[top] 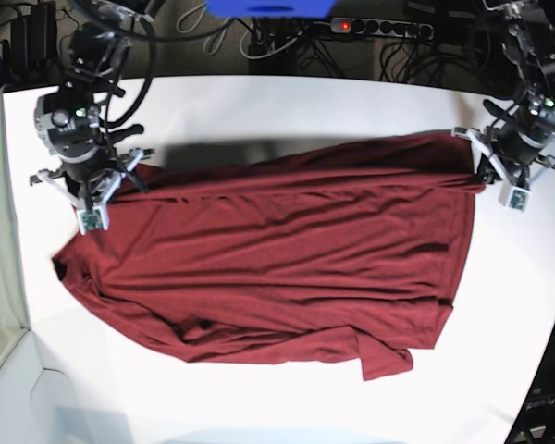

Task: Layout the t-shirt on the table in an organized manner, then fold the t-shirt properly
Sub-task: 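Pull the held shirt edge with both grippers away from the robot base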

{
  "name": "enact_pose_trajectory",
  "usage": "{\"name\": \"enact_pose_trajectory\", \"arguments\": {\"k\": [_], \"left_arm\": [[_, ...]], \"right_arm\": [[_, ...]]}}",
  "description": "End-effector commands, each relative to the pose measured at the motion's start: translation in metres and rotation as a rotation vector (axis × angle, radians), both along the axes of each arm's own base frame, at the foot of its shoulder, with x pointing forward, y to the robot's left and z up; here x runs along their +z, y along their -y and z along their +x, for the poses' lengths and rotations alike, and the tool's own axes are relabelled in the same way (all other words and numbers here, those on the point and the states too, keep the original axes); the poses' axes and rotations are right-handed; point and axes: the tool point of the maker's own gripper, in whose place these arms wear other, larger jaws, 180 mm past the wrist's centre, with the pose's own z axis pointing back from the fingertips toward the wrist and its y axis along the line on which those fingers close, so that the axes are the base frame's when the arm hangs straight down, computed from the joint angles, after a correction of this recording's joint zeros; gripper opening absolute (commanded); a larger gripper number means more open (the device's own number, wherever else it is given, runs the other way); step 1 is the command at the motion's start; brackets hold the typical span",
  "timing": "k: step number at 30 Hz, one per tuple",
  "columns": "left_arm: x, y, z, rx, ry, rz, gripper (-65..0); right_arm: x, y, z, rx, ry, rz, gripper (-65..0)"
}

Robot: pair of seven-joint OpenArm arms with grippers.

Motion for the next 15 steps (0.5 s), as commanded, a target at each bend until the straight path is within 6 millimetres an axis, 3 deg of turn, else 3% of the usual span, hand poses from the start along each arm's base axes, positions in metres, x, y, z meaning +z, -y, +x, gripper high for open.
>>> {"name": "enact_pose_trajectory", "arguments": {"k": [1, 8, 10, 15], "left_arm": [[0.011, -0.004, 0.010, 0.000, 0.046, 0.007, -64.6], [-0.008, -0.010, 0.018, 0.027, 0.003, -0.031, -63.7], [-0.017, -0.007, 0.019, 0.014, -0.028, -0.019, -59.3], [-0.034, -0.001, 0.010, -0.017, -0.096, 0.061, -41.0]], "right_arm": [[0.011, -0.003, 0.011, 0.020, 0.045, -0.006, -65.0], [0.009, -0.018, 0.017, 0.072, 0.042, 0.001, -65.0], [0.009, -0.022, 0.019, 0.084, 0.043, 0.002, -65.0], [0.010, -0.027, 0.020, 0.097, 0.045, 0.005, -65.0]]}}
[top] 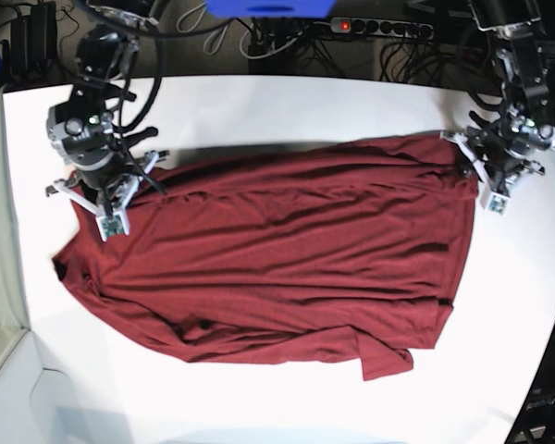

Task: Layout the t-shirt on the table in an organized manner, then fold the t-shirt properly
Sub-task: 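Pull the held shirt edge with both grippers away from the robot base, then regrasp the shirt edge with the left gripper and stretch it taut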

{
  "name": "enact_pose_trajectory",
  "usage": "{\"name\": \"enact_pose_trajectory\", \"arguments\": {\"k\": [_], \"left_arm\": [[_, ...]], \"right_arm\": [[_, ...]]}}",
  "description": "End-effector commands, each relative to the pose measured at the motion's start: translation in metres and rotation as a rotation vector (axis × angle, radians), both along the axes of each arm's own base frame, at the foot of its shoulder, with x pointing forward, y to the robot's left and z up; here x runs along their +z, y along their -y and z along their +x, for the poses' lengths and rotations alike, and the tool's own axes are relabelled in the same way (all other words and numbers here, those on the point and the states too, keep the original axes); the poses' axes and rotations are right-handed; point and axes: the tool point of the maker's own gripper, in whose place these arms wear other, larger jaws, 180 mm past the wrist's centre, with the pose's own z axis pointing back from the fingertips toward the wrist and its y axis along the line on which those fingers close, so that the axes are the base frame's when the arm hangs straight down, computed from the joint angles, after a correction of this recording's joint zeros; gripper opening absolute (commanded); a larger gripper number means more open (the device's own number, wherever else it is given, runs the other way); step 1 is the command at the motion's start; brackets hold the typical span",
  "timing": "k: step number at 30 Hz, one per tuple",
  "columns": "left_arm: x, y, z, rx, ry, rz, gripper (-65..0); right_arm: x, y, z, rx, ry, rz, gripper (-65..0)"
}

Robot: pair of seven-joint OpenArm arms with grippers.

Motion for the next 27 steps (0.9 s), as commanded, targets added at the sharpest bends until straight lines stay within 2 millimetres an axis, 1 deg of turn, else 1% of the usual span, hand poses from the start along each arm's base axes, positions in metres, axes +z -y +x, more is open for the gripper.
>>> {"name": "enact_pose_trajectory", "arguments": {"k": [1, 2, 3, 4, 6, 9, 15, 19, 23, 24, 25, 26, 27], "left_arm": [[0.008, -0.002, 0.005, -0.001, 0.027, 0.014, -36.9], [0.007, -0.001, 0.004, 0.001, 0.026, 0.015, -34.4], [0.011, 0.000, 0.005, -0.003, 0.036, 0.024, -31.9], [0.012, 0.000, 0.002, -0.006, 0.037, 0.028, -30.4], [0.016, -0.004, -0.007, 0.003, 0.039, 0.037, -29.6], [0.022, -0.009, -0.012, 0.018, 0.055, 0.050, -29.4], [0.005, -0.010, -0.024, 0.032, 0.001, 0.030, -29.4], [-0.004, 0.002, -0.025, 0.044, -0.006, -0.007, -29.4], [-0.009, 0.007, -0.027, 0.035, -0.019, -0.016, -29.8], [-0.014, 0.011, -0.029, 0.021, -0.034, -0.021, -30.3], [-0.017, 0.014, -0.029, 0.008, -0.045, -0.022, -32.4], [-0.020, 0.016, -0.031, 0.001, -0.056, -0.026, -36.5], [-0.022, 0.016, -0.032, 0.001, -0.062, -0.028, -42.2]], "right_arm": [[0.012, -0.003, 0.009, 0.014, 0.050, 0.005, -65.0], [0.012, -0.003, 0.009, 0.014, 0.050, 0.005, -65.0], [0.012, -0.004, 0.010, 0.017, 0.050, 0.006, -65.0], [0.012, -0.007, 0.010, 0.024, 0.051, 0.007, -65.0], [0.012, -0.008, 0.011, 0.027, 0.052, 0.007, -65.0], [0.012, -0.008, 0.011, 0.027, 0.052, 0.007, -65.0], [0.012, -0.008, 0.011, 0.027, 0.052, 0.009, -65.0], [0.012, -0.008, 0.011, 0.027, 0.052, 0.009, -65.0], [0.012, -0.008, 0.010, 0.027, 0.050, 0.009, -65.0], [0.012, -0.008, 0.010, 0.027, 0.050, 0.009, -65.0], [0.011, -0.008, 0.009, 0.027, 0.049, 0.009, -65.0], [0.011, -0.008, 0.009, 0.027, 0.047, 0.009, -65.0], [0.011, -0.008, 0.009, 0.027, 0.047, 0.009, -65.0]]}}
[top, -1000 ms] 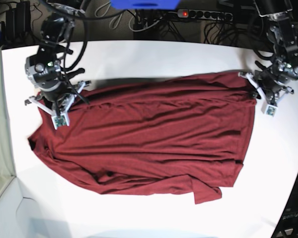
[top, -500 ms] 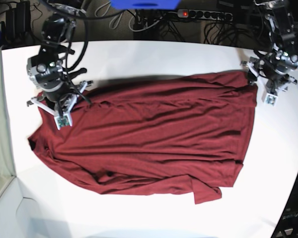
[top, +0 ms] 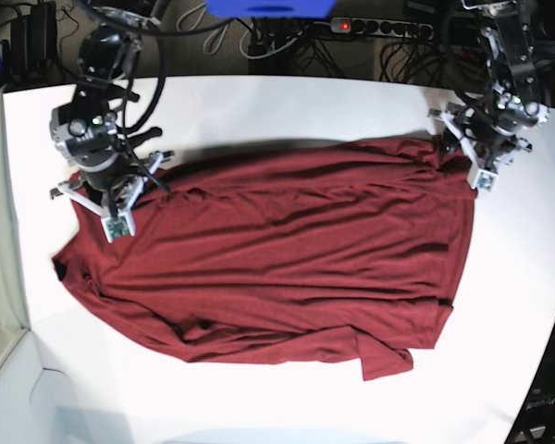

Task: Layout the t-shirt on the table in an organized manner, then fold the t-shirt properly
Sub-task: 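Regrasp the shirt edge with the left gripper and stretch it taut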

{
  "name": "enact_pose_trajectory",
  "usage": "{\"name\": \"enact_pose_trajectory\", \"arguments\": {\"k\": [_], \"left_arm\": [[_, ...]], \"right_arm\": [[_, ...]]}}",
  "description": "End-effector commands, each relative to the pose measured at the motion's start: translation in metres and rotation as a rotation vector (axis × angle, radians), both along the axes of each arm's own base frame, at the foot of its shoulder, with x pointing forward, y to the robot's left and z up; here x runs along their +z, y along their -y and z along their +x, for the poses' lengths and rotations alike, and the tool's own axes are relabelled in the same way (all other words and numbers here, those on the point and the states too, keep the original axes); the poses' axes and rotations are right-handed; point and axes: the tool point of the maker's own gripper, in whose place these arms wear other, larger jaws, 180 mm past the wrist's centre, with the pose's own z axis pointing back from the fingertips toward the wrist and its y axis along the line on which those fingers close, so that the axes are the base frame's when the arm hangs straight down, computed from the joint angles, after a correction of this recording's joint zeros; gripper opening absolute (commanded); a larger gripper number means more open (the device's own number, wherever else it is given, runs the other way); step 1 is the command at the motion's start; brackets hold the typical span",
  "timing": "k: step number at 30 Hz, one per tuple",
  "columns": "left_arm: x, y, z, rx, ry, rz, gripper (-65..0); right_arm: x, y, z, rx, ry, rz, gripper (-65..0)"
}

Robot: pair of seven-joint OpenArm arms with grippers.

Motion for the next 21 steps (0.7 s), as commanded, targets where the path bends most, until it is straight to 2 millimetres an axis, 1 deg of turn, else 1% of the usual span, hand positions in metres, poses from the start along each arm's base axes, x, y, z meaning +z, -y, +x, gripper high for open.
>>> {"name": "enact_pose_trajectory", "arguments": {"k": [1, 2, 4, 6, 7, 9, 11, 13, 16, 20, 21], "left_arm": [[-0.001, -0.006, -0.003, 0.001, -0.023, 0.027, -48.4], [-0.001, -0.006, -0.003, 0.001, -0.023, 0.026, -54.8], [0.000, -0.007, -0.001, 0.001, -0.018, 0.028, -65.0], [0.003, -0.007, 0.001, -0.002, -0.007, 0.032, -64.7], [0.006, -0.010, 0.003, -0.004, -0.002, 0.042, -63.6], [0.017, -0.015, 0.012, -0.013, 0.032, 0.057, -64.9], [0.028, -0.019, 0.021, -0.016, 0.062, 0.075, -64.7], [0.040, -0.029, 0.027, 0.013, 0.097, 0.091, -64.7], [0.058, -0.047, 0.037, 0.067, 0.149, 0.110, -64.7], [0.062, -0.053, 0.041, 0.080, 0.160, 0.118, -64.7], [0.062, -0.053, 0.041, 0.080, 0.160, 0.118, -64.7]], "right_arm": [[0.010, -0.002, 0.007, 0.010, 0.044, 0.006, -65.0], [0.010, -0.002, 0.007, 0.010, 0.044, 0.006, -65.0], [0.010, -0.002, 0.007, 0.010, 0.044, 0.006, -65.0], [0.010, -0.002, 0.007, 0.010, 0.044, 0.006, -65.0], [0.010, -0.002, 0.007, 0.010, 0.044, 0.006, -65.0], [0.010, -0.002, 0.007, 0.010, 0.044, 0.005, -65.0], [0.012, -0.002, 0.009, 0.012, 0.051, 0.005, -65.0], [0.016, 0.002, 0.012, 0.014, 0.060, -0.009, -65.0], [0.024, 0.001, 0.023, 0.043, 0.082, -0.030, -65.0], [0.029, -0.002, 0.032, 0.074, 0.094, -0.049, -65.0], [0.027, -0.003, 0.033, 0.080, 0.089, -0.049, -65.0]]}}
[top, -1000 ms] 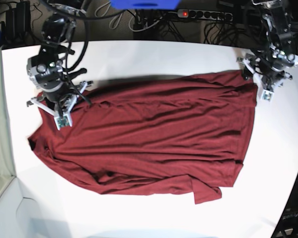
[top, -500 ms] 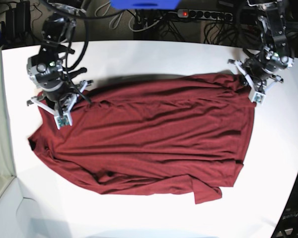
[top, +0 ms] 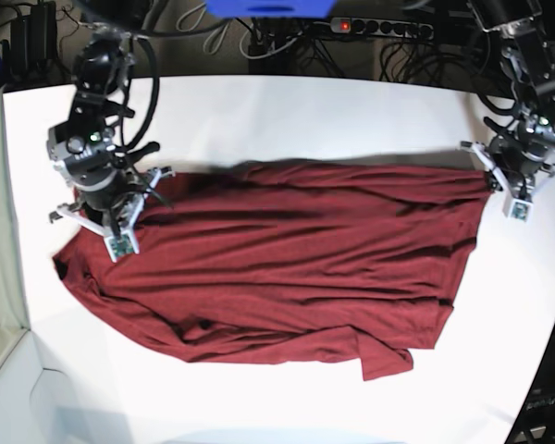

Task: Layout the t-shirt on the table in an organized manner, then fold the t-shirt properly
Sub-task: 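Regrasp the shirt edge with the left gripper and stretch it taut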

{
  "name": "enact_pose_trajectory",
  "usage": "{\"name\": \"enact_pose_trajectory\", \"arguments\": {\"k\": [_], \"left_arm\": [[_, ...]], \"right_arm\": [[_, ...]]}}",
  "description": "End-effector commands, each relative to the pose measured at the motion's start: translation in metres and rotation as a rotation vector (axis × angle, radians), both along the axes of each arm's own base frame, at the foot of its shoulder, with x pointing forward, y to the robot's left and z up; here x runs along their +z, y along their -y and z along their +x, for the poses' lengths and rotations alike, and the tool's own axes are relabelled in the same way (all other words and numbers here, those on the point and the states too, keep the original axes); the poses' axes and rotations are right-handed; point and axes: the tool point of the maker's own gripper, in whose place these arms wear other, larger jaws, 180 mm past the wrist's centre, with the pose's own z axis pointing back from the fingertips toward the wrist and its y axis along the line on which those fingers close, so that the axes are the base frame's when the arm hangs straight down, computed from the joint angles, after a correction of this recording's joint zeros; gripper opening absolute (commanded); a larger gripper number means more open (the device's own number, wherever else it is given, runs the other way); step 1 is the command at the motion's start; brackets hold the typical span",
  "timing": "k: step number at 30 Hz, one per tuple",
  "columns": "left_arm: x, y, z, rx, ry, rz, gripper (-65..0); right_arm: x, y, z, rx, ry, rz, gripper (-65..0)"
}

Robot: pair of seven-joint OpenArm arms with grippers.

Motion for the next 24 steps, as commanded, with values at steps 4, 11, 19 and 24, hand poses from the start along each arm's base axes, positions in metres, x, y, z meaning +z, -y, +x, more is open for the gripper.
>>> {"name": "enact_pose_trajectory", "arguments": {"k": [4, 11, 19, 24], "left_arm": [[0.011, -0.003, 0.007, -0.006, 0.036, 0.012, -64.7], [0.010, -0.005, 0.007, -0.002, 0.034, 0.015, -64.7], [0.010, -0.005, 0.007, -0.002, 0.034, 0.015, -64.7], [0.010, -0.005, 0.007, -0.002, 0.034, 0.015, -64.7]], "right_arm": [[0.007, -0.005, 0.011, 0.026, 0.031, 0.005, -65.0], [-0.021, -0.016, 0.004, 0.058, -0.048, 0.024, -65.0], [-0.026, -0.009, 0.005, 0.057, -0.065, 0.006, -54.0], [0.003, -0.001, 0.007, 0.048, 0.014, -0.029, -38.5]]}}
